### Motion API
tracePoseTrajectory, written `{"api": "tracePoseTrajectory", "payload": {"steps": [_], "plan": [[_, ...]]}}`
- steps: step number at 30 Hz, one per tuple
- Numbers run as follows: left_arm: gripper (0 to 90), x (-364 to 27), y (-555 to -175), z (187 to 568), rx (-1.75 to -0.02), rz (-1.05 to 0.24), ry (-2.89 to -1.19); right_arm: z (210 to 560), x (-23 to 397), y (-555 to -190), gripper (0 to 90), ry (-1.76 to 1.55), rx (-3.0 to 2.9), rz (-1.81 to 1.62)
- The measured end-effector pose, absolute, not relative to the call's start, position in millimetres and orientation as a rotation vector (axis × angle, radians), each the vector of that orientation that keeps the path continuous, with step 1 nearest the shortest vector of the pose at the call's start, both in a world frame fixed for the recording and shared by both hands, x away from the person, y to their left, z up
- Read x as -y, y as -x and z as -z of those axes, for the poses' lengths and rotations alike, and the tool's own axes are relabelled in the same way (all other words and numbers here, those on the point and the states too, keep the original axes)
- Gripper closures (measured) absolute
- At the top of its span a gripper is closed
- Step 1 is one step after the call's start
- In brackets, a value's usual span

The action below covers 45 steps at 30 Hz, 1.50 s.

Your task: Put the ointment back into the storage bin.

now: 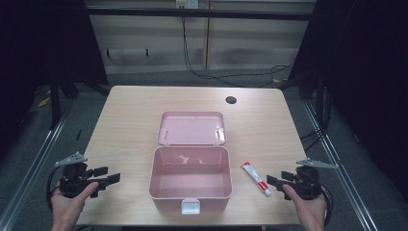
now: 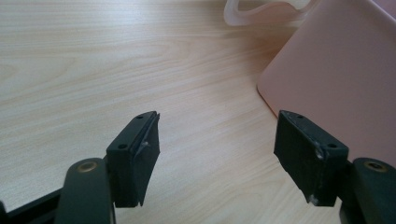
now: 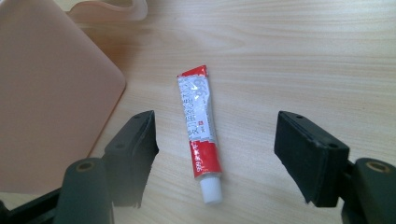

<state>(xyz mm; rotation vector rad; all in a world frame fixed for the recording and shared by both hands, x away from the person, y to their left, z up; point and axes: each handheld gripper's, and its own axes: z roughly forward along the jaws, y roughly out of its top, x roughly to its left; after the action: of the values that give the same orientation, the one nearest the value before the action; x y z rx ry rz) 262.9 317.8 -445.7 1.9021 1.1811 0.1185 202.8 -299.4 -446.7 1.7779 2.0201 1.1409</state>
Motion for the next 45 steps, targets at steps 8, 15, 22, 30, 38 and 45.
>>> {"api": "tracePoseTrajectory", "payload": {"steps": [8, 15, 22, 30, 38, 45], "plan": [[31.1, -318.4, -262.7, 446.2, -1.187, -0.104, -1.903, 447.3, 299.4, -202.9, 39.2, -1.744, -2.051, -1.137], [30.8, -318.4, -263.0, 446.5, -1.18, -0.096, -1.906, 442.6, 296.9, -202.8, 45.7, -1.686, -2.087, -1.116], [30.8, -318.2, -262.9, 446.4, -1.182, -0.092, -1.905, 438.7, 293.5, -201.9, 45.4, -1.683, -2.116, -1.137], [30.8, -318.6, -263.2, 446.5, -1.183, -0.093, -1.906, 441.3, 291.2, -203.2, 43.3, -1.699, -2.139, -1.124], [30.8, -318.2, -263.0, 446.7, -1.187, -0.093, -1.904, 433.8, 293.8, -203.1, 46.0, -1.692, -2.14, -1.109], [30.8, -317.9, -263.4, 447.4, -1.194, -0.094, -1.907, 414.5, 289.9, -206.2, 49.9, -1.654, -2.199, -1.005]]}}
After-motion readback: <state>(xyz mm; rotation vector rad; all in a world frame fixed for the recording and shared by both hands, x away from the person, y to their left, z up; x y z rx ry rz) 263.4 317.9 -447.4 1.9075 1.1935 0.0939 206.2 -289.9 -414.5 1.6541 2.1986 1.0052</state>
